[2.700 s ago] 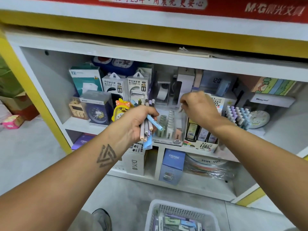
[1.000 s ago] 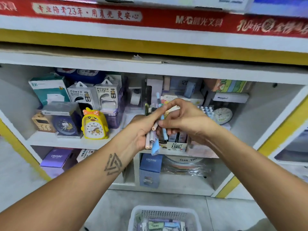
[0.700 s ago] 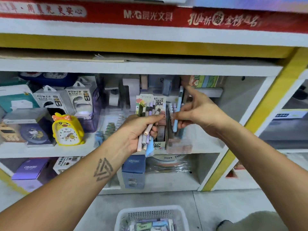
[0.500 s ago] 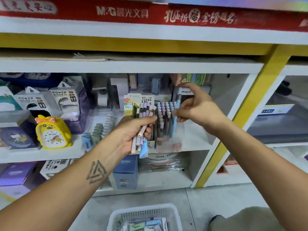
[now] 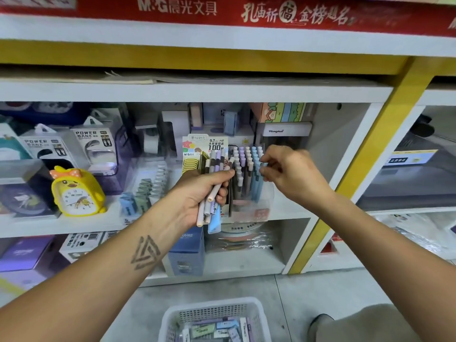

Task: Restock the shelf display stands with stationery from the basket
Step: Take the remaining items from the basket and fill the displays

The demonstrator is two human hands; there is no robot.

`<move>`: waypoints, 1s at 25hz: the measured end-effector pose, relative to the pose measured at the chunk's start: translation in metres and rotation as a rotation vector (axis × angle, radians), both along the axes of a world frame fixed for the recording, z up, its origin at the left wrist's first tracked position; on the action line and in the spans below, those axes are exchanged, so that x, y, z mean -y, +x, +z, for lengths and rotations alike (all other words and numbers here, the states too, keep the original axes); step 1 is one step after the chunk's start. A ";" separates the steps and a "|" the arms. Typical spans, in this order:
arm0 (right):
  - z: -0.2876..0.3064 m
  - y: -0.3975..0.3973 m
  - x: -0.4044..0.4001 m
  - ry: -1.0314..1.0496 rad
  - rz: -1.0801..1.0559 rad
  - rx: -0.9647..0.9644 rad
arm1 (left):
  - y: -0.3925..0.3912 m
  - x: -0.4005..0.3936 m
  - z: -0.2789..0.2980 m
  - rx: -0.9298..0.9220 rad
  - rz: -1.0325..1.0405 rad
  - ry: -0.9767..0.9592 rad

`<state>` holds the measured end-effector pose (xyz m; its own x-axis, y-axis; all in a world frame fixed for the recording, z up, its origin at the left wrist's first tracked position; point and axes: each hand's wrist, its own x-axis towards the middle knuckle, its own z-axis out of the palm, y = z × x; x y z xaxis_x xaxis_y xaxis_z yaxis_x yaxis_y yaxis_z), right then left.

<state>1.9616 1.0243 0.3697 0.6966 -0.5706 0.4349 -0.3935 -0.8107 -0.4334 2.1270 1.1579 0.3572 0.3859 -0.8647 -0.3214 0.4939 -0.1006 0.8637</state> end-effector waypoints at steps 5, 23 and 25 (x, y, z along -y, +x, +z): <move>0.003 0.001 -0.006 0.124 0.073 -0.030 | -0.002 -0.002 -0.001 0.018 -0.007 -0.003; 0.030 0.016 -0.012 0.896 -0.030 0.639 | 0.001 -0.012 0.004 -0.052 -0.101 -0.072; 0.031 0.011 -0.004 0.635 -0.089 0.561 | 0.007 -0.013 0.004 -0.057 -0.047 -0.036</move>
<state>1.9723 1.0287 0.4008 0.4144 -0.8655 0.2814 -0.0357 -0.3244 -0.9452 2.1341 1.1705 0.3613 0.3261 -0.8930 -0.3101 0.5380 -0.0944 0.8376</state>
